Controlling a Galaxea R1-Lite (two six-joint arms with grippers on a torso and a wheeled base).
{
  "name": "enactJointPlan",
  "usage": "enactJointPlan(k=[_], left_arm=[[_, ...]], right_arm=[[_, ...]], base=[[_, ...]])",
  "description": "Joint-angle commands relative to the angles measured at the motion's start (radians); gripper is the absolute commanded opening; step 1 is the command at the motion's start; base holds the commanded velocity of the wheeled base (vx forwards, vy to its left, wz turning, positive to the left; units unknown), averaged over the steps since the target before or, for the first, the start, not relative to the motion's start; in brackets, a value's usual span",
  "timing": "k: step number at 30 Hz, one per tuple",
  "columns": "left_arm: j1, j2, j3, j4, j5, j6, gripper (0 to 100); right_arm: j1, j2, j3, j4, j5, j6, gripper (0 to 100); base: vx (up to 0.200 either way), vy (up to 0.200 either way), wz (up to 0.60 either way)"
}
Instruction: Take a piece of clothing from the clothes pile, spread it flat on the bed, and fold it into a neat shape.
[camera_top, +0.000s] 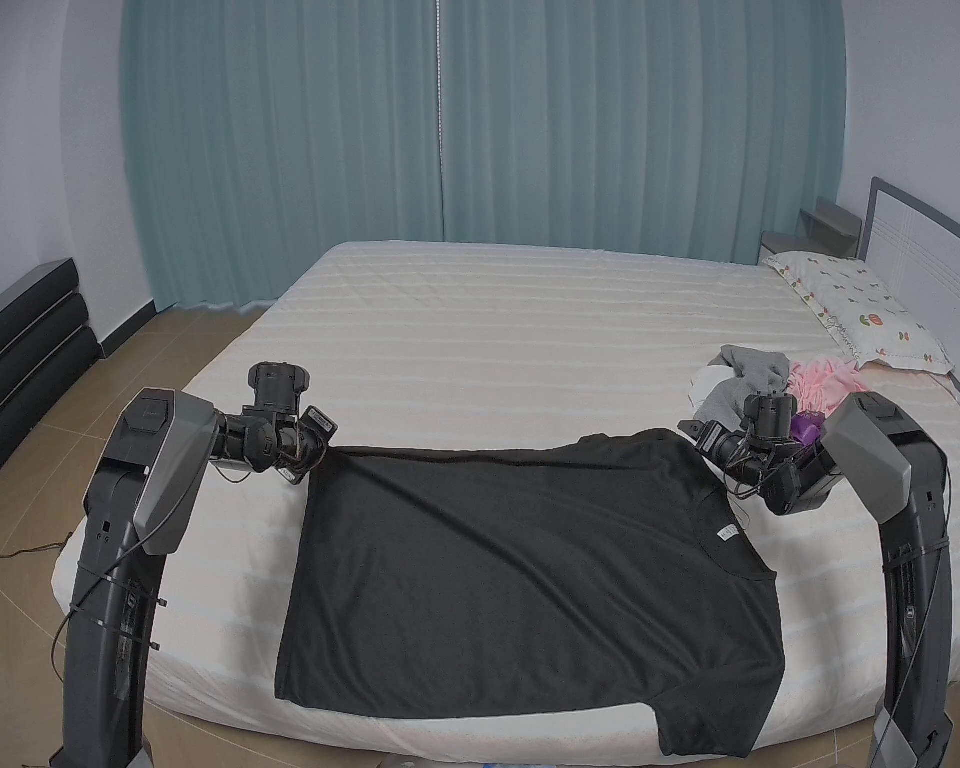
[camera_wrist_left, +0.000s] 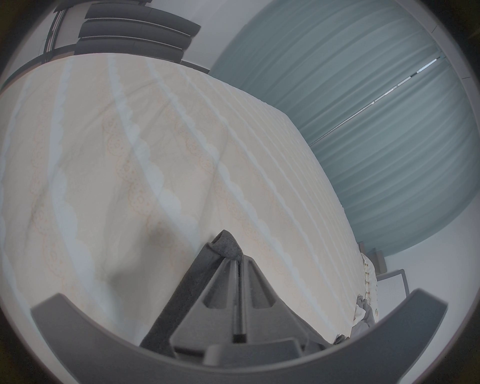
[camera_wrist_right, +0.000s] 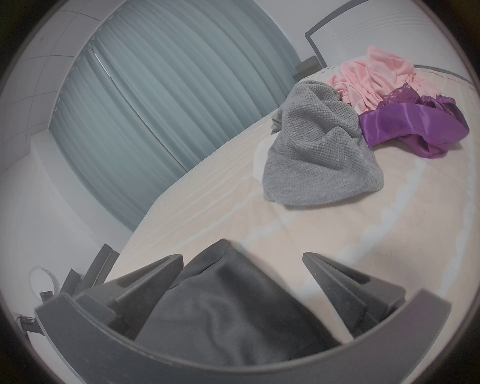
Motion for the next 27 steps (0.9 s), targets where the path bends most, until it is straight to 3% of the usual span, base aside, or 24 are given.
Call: enactJointPlan(k=[1,4,5,18,27], left_arm=[[-0.001,-0.007,0.008,-0.001,0.001,0.001,0],[-0.001,-0.006,0.008,0.001,0.001,0.001,0],[-0.001,-0.006,0.008,0.001,0.001,0.001,0],[-0.004,-0.006,0.010,-0.001,0.001,0.004,0],[-0.007,0.003,-0.026,-0.013,0.013,0.007,0]], right_arm=[[-0.020,0.105,-0.097,0.009,0.002,-0.015,100],[-0.020,0.109,-0.114,0.014,0.011,-0.017,100],[-0.018,0.111,-0.117,0.014,0.013,-0.017,0],[-0.012,0.103,-0.120,0.001,0.045,-0.014,0],[-0.044,0.095,-0.165,-0.028,-0.001,0.005,0]], base=[[0.000,0.000,0.00],[0.000,0.000,0.00],[0.000,0.000,0.00],[0.000,0.000,0.00],[0.000,0.000,0.00]])
